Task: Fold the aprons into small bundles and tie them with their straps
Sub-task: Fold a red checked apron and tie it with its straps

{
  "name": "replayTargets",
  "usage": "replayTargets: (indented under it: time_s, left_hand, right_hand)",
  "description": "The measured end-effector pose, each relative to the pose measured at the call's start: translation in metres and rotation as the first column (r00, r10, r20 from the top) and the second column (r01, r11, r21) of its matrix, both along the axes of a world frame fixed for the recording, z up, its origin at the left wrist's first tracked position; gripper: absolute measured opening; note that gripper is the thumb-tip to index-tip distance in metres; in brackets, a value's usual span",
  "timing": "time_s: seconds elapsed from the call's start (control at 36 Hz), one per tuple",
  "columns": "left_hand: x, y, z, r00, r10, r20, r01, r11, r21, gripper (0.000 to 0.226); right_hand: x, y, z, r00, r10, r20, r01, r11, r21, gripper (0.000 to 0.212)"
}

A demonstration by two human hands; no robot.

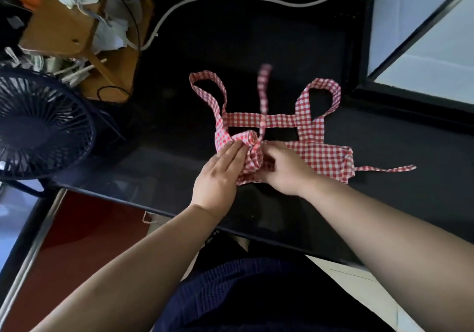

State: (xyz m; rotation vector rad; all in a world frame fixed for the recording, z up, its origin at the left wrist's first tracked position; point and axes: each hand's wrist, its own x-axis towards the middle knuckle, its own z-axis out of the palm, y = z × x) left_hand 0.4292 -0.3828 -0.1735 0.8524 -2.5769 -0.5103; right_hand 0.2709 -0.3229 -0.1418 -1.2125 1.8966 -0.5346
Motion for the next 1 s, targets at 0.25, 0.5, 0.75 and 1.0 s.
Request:
replayTargets:
  time_s: [0.25,0.5,0.75,1.0]
  left_hand:
    - [-0.010,-0.007,0.010,0.827,-0.305,0.472,0.299,0.950,0.090,0.063]
    - [-0.017,-0.010,0.018,0.777,-0.305,0.550,0.274,0.951,0.141,0.062]
    - [-0.019,-0.019,0.020,0.850,-0.375,0.370,0.264,0.911,0.317,0.060]
    - [-0.019,-0.017,0.022,0.824,-0.352,0.444,0.267,0.933,0.243,0.059]
  right_hand:
    - [-0.006,0.031,-0.001,0.899,-0.416,-0.136,0.398,0.906,-0.143,0.030]
    - [-0.003,0.061,-0.001,0.387,-0.861,-0.329,0.901,0.429,-0.064,0.074]
    - [-0.014,0.047,0.006,-0.405,-0.777,0.481,0.859,-0.145,0.490,0.046]
    - [0.001,0.054,-0.002,0.815,-0.322,-0.482,0.309,0.945,-0.110,0.046]
